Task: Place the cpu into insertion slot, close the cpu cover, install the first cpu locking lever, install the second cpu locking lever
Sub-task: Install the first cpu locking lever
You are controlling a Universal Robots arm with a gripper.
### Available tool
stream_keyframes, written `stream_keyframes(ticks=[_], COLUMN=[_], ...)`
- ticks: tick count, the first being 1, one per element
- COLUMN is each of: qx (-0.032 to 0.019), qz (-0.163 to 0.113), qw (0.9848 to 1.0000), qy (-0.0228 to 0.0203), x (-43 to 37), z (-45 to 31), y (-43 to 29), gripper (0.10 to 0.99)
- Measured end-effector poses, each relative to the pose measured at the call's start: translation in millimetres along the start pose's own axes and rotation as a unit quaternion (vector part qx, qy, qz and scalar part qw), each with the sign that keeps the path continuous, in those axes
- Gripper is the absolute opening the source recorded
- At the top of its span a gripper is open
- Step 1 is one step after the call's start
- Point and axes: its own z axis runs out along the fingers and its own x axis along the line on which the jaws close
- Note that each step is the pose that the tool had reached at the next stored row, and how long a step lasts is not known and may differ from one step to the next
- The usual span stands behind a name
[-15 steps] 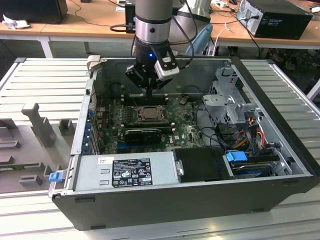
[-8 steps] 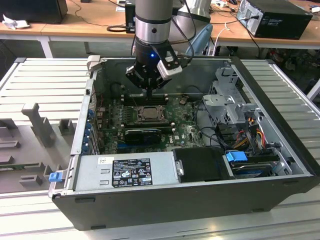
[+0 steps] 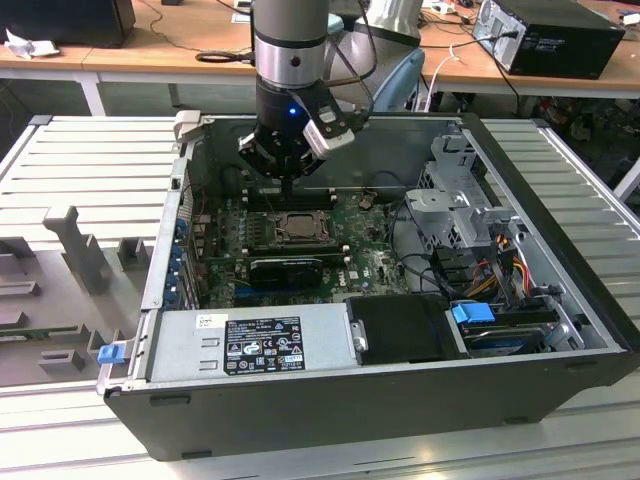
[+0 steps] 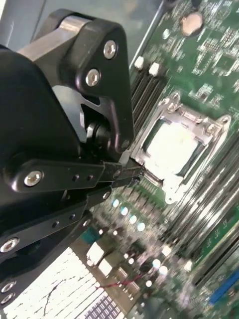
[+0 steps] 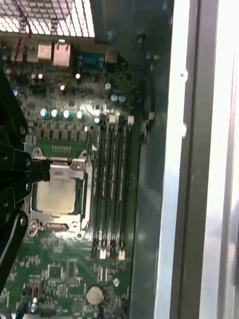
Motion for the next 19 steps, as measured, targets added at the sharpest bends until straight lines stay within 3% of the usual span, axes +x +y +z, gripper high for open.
stream_keyframes(ticks=[2,4,19], qx=[-0.0006,-0.0009,-0.0053], qz=[0.0,0.0,0.0], qw=[1.0,1.0,1.0], qy=[0.0,-0.0001,-0.0003], x=[21.9,32.6,36.6], z=[1.0,3.4,7.6], y=[1.3,1.9,15.0], gripper=[0.106,0.106,0.106])
